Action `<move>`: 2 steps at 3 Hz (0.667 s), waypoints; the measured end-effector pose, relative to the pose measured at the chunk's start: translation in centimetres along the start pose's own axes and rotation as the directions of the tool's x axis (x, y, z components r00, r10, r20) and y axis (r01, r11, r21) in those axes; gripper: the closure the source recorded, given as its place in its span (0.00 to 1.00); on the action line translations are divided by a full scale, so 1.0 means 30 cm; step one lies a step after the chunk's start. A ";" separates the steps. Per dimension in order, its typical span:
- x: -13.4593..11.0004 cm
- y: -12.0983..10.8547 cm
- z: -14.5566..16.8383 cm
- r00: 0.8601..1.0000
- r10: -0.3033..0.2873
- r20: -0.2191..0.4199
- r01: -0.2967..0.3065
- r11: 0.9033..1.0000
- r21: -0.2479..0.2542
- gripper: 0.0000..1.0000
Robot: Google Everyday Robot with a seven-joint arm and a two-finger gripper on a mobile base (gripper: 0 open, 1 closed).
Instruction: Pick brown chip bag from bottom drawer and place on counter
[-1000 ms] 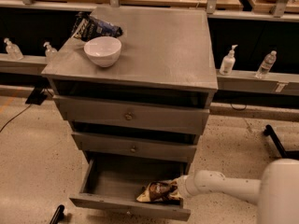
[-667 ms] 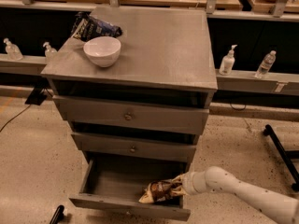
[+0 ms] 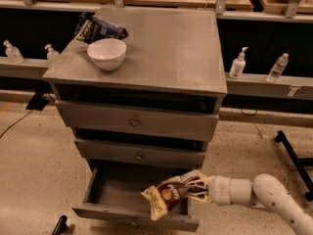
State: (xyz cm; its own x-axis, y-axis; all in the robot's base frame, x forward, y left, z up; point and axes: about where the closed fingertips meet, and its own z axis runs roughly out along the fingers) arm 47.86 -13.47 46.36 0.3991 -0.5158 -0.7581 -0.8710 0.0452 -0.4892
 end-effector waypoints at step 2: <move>-0.339 -0.014 -0.217 0.957 -0.279 0.084 0.282 0.959 -0.030 1.00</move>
Offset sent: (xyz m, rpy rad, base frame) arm -0.0566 -0.0144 0.1869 -0.1584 -0.2892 0.2147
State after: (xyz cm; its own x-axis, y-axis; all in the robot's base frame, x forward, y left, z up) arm 42.29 -13.81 57.09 0.6489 -0.4345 -0.6246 -0.7309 -0.1279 -0.6704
